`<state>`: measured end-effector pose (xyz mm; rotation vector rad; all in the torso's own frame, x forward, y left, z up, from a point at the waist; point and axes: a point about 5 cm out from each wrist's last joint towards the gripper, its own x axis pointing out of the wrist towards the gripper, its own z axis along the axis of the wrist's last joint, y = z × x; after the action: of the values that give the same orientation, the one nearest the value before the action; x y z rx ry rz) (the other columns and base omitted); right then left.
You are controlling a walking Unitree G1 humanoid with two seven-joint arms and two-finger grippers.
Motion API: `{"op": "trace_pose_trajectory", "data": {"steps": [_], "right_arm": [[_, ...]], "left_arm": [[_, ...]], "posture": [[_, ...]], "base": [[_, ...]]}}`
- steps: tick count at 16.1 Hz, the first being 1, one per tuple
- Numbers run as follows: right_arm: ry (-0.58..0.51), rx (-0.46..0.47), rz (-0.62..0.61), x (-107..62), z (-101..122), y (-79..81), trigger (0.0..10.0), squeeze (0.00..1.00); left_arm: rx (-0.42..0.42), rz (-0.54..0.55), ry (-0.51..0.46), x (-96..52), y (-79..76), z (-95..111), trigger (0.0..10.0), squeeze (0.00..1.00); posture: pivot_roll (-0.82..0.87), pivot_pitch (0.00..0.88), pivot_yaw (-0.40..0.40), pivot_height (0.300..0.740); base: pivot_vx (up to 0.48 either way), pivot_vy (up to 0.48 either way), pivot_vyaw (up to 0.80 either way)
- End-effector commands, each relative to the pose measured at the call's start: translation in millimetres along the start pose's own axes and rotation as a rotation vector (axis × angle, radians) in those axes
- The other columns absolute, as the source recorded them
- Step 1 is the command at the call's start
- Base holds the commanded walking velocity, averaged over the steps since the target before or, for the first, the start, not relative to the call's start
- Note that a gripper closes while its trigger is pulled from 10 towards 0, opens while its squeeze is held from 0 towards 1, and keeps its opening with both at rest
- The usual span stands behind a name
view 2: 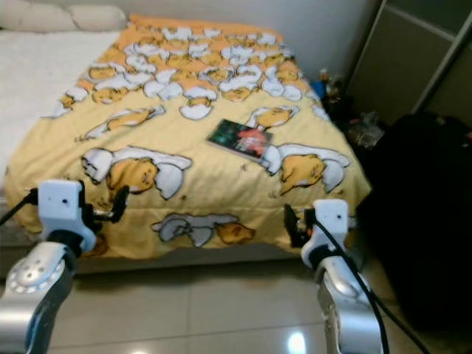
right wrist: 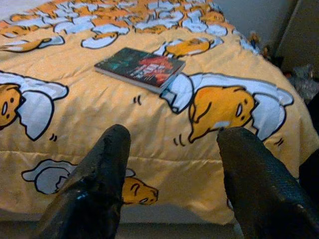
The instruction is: Clean up the room
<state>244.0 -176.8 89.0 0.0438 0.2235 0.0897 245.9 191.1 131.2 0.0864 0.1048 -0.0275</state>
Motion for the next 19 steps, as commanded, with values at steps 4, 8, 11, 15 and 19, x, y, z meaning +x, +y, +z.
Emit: {"op": "trace_pose_trajectory", "data": {"steps": [4,8,11,15,19], "right_arm": [[-0.021,0.014,-0.006,0.5,3.5,-1.8,10.0,1.00],[-0.018,0.019,0.013,2.0,3.5,1.6,10.0,1.00],[-0.013,0.020,0.023,2.1,2.5,3.3,10.0,1.00],[-0.009,0.018,0.033,2.7,1.9,5.4,10.0,1.00],[-0.005,0.014,0.034,3.1,1.3,6.2,10.0,1.00]], "left_arm": [[0.024,-0.107,-0.006,3.6,-16.4,4.0,10.0,0.00],[-0.014,-0.142,-0.011,5.8,-23.3,7.9,10.0,0.11],[-0.024,-0.153,-0.004,6.4,-24.7,7.9,10.0,0.68],[-0.022,-0.152,-0.003,6.8,-24.2,8.2,10.0,0.69],[-0.012,-0.162,-0.007,7.5,-24.2,8.6,10.0,0.70]], "posture": [[-0.06,0.000,0.006,0.740],[-0.06,0.000,0.009,0.740],[-0.06,0.000,0.009,0.740],[-0.06,0.000,0.011,0.740],[-0.06,0.000,0.012,0.740]], "base": [[0.000,0.000,0.00],[0.000,0.000,0.00],[0.000,0.000,0.00],[0.000,0.000,0.00],[0.000,0.000,0.00]]}}
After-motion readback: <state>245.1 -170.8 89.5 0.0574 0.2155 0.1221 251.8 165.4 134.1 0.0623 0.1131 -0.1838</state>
